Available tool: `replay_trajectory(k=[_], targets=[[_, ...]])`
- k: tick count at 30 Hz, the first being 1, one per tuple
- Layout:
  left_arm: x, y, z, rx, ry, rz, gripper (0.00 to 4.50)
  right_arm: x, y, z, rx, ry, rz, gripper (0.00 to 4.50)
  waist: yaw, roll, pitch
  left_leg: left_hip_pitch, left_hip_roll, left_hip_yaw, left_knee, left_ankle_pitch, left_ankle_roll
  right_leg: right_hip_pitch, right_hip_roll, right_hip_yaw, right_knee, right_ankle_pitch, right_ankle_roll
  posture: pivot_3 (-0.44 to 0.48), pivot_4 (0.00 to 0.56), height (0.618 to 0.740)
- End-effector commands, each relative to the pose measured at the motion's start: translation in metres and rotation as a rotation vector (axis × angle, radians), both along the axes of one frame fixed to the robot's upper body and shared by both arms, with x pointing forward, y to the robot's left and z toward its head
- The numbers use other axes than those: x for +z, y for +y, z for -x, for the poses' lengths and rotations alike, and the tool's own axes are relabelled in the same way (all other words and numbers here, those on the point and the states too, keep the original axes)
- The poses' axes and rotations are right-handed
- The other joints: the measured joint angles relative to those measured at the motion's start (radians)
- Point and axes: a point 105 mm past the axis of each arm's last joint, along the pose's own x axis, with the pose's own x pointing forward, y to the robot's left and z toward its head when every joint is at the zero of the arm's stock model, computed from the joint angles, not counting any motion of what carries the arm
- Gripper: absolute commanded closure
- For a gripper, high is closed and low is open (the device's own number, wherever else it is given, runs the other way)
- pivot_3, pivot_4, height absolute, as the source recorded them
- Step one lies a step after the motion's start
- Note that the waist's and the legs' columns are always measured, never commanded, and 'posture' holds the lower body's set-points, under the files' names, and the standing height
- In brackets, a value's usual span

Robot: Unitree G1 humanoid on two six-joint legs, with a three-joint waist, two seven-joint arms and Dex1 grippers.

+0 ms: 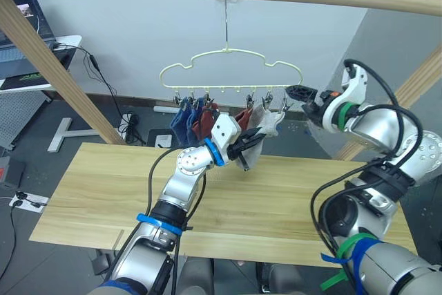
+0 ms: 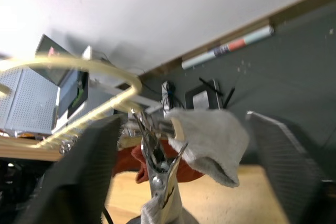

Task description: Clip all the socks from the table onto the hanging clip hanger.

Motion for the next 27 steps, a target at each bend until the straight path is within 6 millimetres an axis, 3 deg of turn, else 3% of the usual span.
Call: replay_trajectory(k=[1, 8, 11, 17, 22, 27], targets=[[0.015, -0.013, 0.014, -0.095, 0.033, 0.063, 3.12, 0.008, -0.007, 0.011, 0.075, -0.078, 0.066, 0.00, -0.001, 0.000, 0.000, 0.000, 0.000, 0.000, 0.000, 0.000, 0.000, 0.000, 0.000, 0.000, 0.000, 0.000, 0.000, 0.140, 0.202, 0.740], [0.002, -0.015, 0.020, -0.132, 0.319, 0.125, 1.01, -0.013, -0.018, 0.027, 0.089, -0.077, 0.207, 0.00, -0.012, 0.000, 0.000, -0.001, 0.001, 0.000, -0.002, 0.000, 0.000, 0.000, 0.000, 0.001, -0.004, 0.000, 0.000, 0.136, 0.203, 0.740], [-0.013, -0.003, 0.019, -0.114, 0.438, 0.113, 0.06, -0.026, -0.021, 0.039, 0.104, -0.081, 0.319, 0.00, -0.021, 0.000, 0.000, 0.000, 0.001, 0.000, -0.002, 0.000, 0.000, 0.000, 0.001, 0.000, -0.004, 0.000, 0.000, 0.138, 0.202, 0.740], [-0.024, 0.043, 0.007, 0.009, 0.431, 0.044, 0.02, -0.036, -0.033, 0.057, 0.091, -0.179, 0.612, 0.00, -0.027, 0.000, 0.001, 0.000, 0.001, -0.001, -0.002, 0.000, 0.000, 0.001, 0.001, 0.000, -0.004, 0.000, 0.001, 0.139, 0.203, 0.740], [-0.032, 0.131, -0.010, 0.289, 0.387, -0.092, 0.02, -0.058, -0.050, 0.091, 0.097, -0.285, 0.875, 0.00, -0.025, -0.001, 0.001, 0.000, 0.001, -0.002, -0.002, 0.000, 0.000, 0.001, 0.001, -0.001, -0.006, -0.003, 0.005, 0.164, 0.205, 0.740], [-0.038, 0.223, -0.002, 0.538, 0.364, -0.258, 0.02, -0.082, -0.058, 0.125, 0.097, -0.333, 0.899, 0.00, -0.028, -0.002, 0.001, 0.001, 0.001, -0.001, -0.003, 0.000, 0.000, 0.001, 0.000, 0.000, -0.006, -0.004, 0.006, 0.186, 0.190, 0.740]])
